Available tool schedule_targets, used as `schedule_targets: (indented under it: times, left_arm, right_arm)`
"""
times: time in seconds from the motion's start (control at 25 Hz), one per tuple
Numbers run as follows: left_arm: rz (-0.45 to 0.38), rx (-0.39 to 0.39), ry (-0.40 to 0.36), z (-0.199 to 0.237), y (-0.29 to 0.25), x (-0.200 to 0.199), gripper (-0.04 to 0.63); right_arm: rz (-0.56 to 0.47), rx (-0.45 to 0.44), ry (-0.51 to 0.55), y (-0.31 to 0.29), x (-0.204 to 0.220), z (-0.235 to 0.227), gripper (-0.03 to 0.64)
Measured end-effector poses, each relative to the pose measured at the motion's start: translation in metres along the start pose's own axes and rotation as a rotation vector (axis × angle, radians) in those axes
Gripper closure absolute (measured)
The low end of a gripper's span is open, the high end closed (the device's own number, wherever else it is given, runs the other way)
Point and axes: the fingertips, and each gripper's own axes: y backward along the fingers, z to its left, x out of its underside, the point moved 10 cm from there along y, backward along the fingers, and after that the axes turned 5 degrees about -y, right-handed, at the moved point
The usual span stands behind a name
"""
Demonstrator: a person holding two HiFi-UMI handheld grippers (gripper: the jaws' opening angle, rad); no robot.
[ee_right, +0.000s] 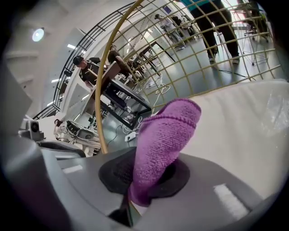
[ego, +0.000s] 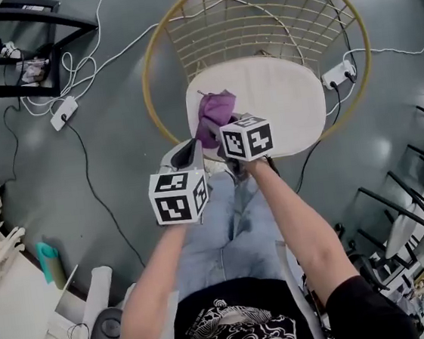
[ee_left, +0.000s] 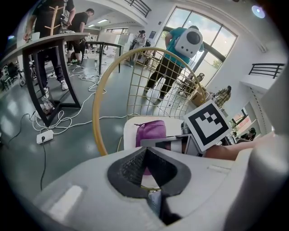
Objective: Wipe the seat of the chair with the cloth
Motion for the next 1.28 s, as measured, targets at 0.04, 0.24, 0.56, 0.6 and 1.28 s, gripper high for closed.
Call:
schedule_targets:
  times: [0.04, 0.24, 0.56, 0.6, 1.28]
  left_arm:
    - [0.001, 0.0, -0.003, -0.009, -0.002, 0.001, 0.598]
    - [0.021, 0.006, -0.008, -0.001, -0.015, -0.003, 0.598]
    - [0.045, 0.031, -0.021, -0.041, -0.036, -0.005, 0.598]
    - [0.05, 0.033, -0.021, -0.046, -0.039, -0.006, 0.598]
    - [0.098, 0.086, -0.094, -0.126, -0.084, -0.032, 0.597]
  right_arm:
    - [0.001, 0.003, -0.001, 0.007, 0.002, -0.006, 0.563]
    - [0.019, 0.011, -0.001, -0.006, -0.004, -0.019, 0.563]
    - [0.052, 0.079, -0.013, 0.025, -0.002, -0.063, 0.563]
    - [0.054, 0.087, -0.019, 0.028, -0.002, -0.069, 0.562]
    - [-0.043, 0.289, -0.165, 0.133, -0.012, -0.161, 0.56]
